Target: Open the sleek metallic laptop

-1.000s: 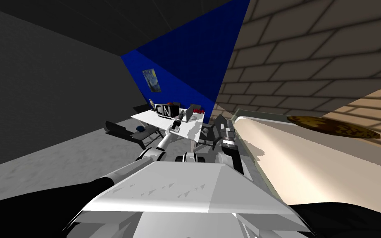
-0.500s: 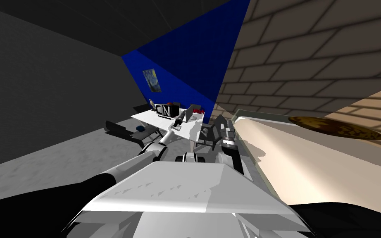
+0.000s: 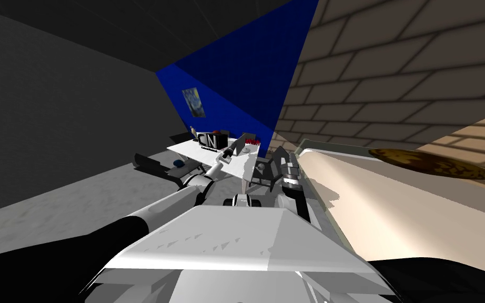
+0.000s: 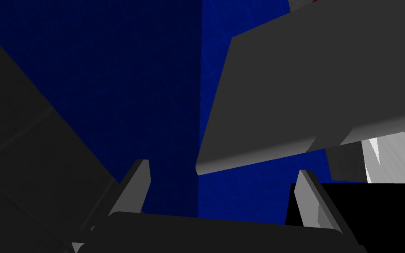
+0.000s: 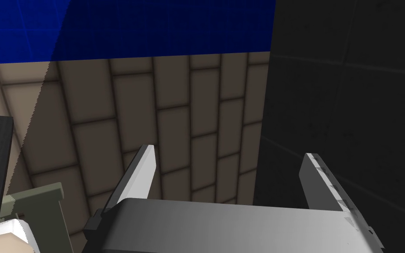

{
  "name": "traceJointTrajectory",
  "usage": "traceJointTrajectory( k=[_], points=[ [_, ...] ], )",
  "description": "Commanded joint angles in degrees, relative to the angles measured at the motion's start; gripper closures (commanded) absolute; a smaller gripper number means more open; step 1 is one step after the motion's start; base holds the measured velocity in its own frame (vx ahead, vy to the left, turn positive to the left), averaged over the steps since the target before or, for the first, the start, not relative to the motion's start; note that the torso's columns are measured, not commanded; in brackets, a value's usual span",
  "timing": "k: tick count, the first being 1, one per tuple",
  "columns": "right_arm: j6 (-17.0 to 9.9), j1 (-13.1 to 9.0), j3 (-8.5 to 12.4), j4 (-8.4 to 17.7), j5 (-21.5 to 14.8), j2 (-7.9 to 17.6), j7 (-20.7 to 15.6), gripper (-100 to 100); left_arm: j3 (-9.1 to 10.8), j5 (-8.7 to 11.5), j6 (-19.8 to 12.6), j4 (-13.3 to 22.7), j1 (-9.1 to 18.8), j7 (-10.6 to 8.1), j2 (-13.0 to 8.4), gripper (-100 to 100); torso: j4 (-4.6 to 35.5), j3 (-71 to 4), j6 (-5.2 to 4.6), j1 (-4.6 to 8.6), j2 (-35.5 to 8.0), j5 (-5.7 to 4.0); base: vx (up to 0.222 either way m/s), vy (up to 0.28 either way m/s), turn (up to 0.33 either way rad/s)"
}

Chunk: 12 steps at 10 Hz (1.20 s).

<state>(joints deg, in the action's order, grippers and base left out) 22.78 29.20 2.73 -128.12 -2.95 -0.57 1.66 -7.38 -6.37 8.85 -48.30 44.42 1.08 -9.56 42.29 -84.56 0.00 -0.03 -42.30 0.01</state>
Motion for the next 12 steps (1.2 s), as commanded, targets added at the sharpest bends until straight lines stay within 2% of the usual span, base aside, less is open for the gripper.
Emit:
traceJointTrajectory(
  k=[1, 2, 5, 8, 11, 12],
  points=[
    [0.0, 0.0, 0.0, 0.0, 0.0, 0.0, 0.0, 0, -0.28, -0.4, -1.2, 3.7, 2.6, 0.33, -0.1, -100, 0.0, 0.0, 0.01, 0.00, 0.0, 0.00, 0.005, -0.013, 0.010],
    [0.0, 0.0, 0.0, 0.0, 0.0, 0.0, 0.0, 0, -0.50, -0.7, -1.8, 5.1, 4.1, 0.42, -0.3, -100, 0.0, 0.0, 0.00, 0.03, 0.0, -0.01, 0.006, -0.020, 0.014],
    [0.0, 0.0, 0.0, 0.0, 0.0, 0.0, 0.0, 0, -0.70, -0.8, -2.3, 7.3, 5.4, 0.50, -0.5, -100, 0.0, 0.0, 0.00, 0.02, 0.0, -0.01, 0.002, -0.013, 0.005],
    [0.0, 0.0, 0.0, 0.0, 0.0, 0.0, 0.0, 0, -1.10, -1.2, -3.4, 10.6, 8.2, 0.66, -1.1, -100, 0.0, 0.0, 0.01, 0.04, 0.0, -0.01, 0.003, -0.013, 0.007],
    [0.0, 0.0, 0.0, 0.0, 0.0, 0.0, 0.0, 0, -1.17, -1.2, -3.4, 11.0, 8.4, 0.60, -1.3, -100, 0.0, 0.0, 0.01, 0.01, 0.0, 0.00, 0.001, -0.004, 0.002],
    [0.0, 0.0, 0.0, 0.0, 0.0, 0.0, 0.0, 0, -1.17, -1.2, -3.4, 11.0, 8.4, 0.60, -1.3, 100, 0.0, 0.0, 0.01, 0.00, 0.0, 0.00, 0.000, 0.000, 0.000]
  ],
)
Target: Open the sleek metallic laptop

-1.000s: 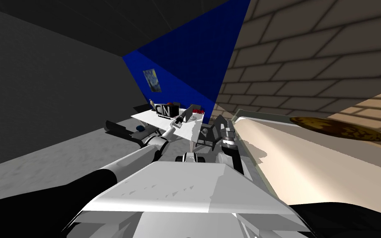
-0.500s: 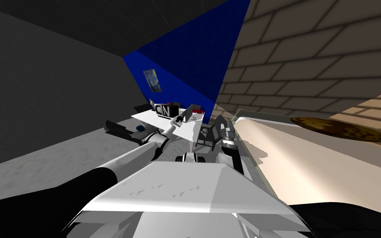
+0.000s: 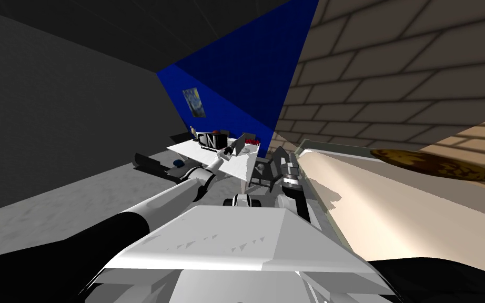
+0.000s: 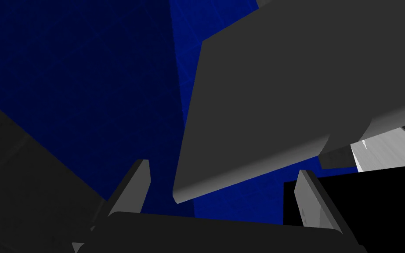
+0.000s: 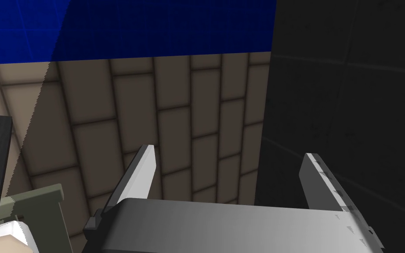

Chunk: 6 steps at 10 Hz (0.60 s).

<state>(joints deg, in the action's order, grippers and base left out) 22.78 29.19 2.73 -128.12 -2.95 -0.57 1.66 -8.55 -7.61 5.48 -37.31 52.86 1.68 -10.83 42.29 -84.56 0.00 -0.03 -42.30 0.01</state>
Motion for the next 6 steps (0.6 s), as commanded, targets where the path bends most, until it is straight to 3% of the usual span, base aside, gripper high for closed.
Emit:
traceJointTrajectory(
  k=[1, 3, 6],
  points=[
    [0.0, 0.0, 0.0, 0.0, 0.0, 0.0, 0.0, 0, 0.89, 1.6, -0.7, 0.1, 0.2, -1.66, 0.9, 100, 0.0, 0.0, 0.03, 0.00, 0.0, 0.01, 0.012, 0.094, -0.006],
    [0.0, 0.0, 0.0, 0.0, 0.0, 0.0, 0.0, 0, 1.79, 3.2, -1.4, 0.2, 0.4, -3.34, 1.7, 100, -0.2, -0.1, -0.13, -0.53, 0.2, 0.37, 0.039, 0.164, -0.030],
    [0.0, 0.0, 0.0, 0.0, 0.0, 0.0, 0.0, 0, 3.61, 6.4, -2.9, 0.5, 0.8, -6.69, 3.5, 100, -0.4, -0.3, -0.09, 0.15, 0.4, 0.03, 0.041, 0.136, -0.021]
  ],
)
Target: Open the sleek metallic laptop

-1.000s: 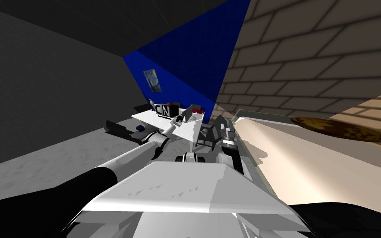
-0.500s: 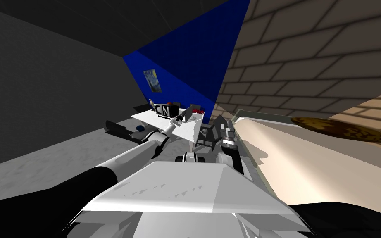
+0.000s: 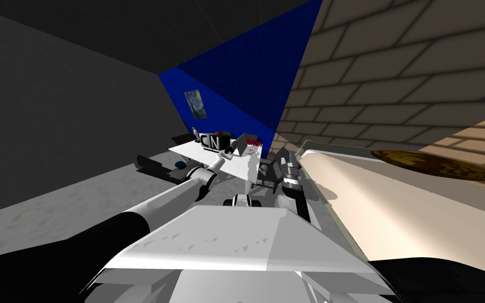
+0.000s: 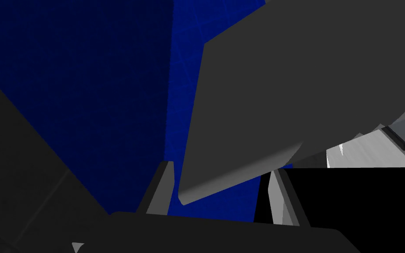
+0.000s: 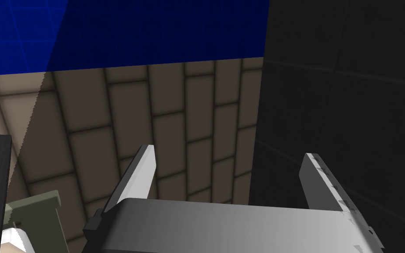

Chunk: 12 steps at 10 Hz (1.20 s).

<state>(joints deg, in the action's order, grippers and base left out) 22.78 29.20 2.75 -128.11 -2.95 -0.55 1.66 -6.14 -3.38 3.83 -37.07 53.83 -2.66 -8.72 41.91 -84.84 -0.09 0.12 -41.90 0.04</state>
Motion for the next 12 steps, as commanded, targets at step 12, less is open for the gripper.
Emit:
traceJointTrajectory(
  k=[12],
  points=[
    [0.0, 0.0, 0.0, 0.0, 0.0, 0.0, 0.0, 0, 7.74, 12.0, 1.6, 3.7, -5.1, -12.54, 3.6, 100, 0.5, 0.4, 0.12, 0.03, -0.6, -0.07, 0.032, 0.118, -0.058]
  ],
)
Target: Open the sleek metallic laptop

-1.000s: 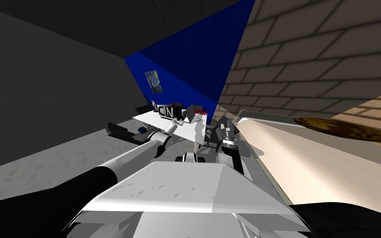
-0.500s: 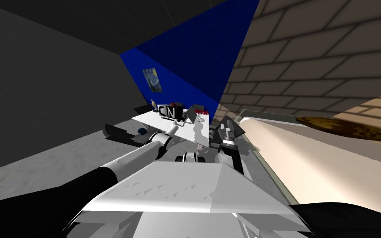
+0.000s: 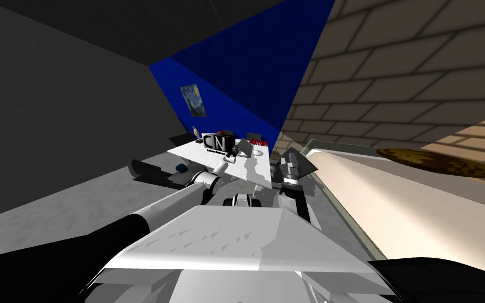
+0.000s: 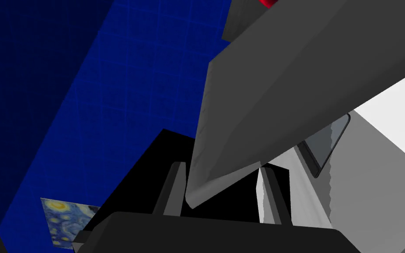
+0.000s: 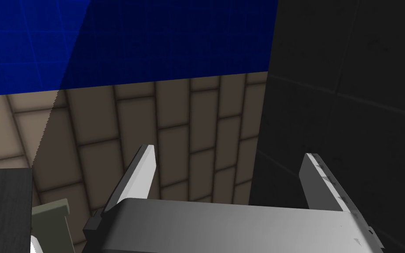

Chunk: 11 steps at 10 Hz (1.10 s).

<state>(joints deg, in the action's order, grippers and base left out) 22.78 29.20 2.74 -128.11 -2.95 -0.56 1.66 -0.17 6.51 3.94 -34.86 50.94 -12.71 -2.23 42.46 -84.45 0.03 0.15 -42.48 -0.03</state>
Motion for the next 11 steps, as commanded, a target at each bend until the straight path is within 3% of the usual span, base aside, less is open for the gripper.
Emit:
traceJointTrajectory(
  k=[1, 2, 3, 4, 7, 9, 11],
  points=[
    [0.0, 0.0, 0.0, 0.0, 0.0, 0.0, 0.0, 0, 1.77, 2.2, 1.5, -1.5, -2.2, -2.49, -3.4, 100, -0.1, 0.1, -0.07, -0.03, -0.2, 0.01, -0.074, 0.071, -0.451],
    [0.0, 0.0, 0.0, 0.0, 0.0, 0.0, 0.0, 0, 3.12, 1.8, 0.0, -1.2, -3.1, -1.65, -4.9, -100, 0.0, 0.1, -0.13, -0.02, -0.1, -0.01, -0.075, 0.037, -0.398],
    [0.0, 0.0, 0.0, 0.0, 0.0, 0.0, 0.0, 0, 4.36, 2.1, -0.1, -0.2, -2.8, -2.02, -6.3, -100, 0.0, 0.0, -0.06, 0.02, -0.1, -0.02, -0.110, 0.015, -0.445],
    [0.0, 0.0, 0.0, 0.0, 0.0, 0.0, 0.0, 0, 4.36, 2.1, -0.1, -0.2, -2.8, -2.02, -7.3, -100, -0.1, 0.0, -0.05, -0.01, 0.0, -0.01, -0.084, -0.010, -0.165],
    [0.0, 0.0, 0.0, 0.0, 0.0, 0.0, 0.0, 0, 4.36, 2.1, -0.1, -0.2, -2.8, -2.02, -7.4, -100, -0.3, -0.3, -0.03, -0.19, 0.5, 0.05, -0.005, -0.002, 0.024],
    [0.0, 0.0, 0.0, 0.0, 0.0, 0.0, 0.0, 0, 6.83, 2.6, -0.4, 1.8, -2.3, -2.77, -11.9, -100, -0.2, -0.1, -0.08, -0.13, 0.1, 0.03, -0.063, 0.006, -0.363],
    [0.0, 0.0, 0.0, 0.0, 0.0, 0.0, 0.0, 0, 6.83, 2.6, -0.4, 1.8, -2.3, -2.77, -12.2, -100, -0.1, 0.0, 0.02, -0.18, 0.0, 0.04, -0.071, 0.009, -0.122]
  ],
)
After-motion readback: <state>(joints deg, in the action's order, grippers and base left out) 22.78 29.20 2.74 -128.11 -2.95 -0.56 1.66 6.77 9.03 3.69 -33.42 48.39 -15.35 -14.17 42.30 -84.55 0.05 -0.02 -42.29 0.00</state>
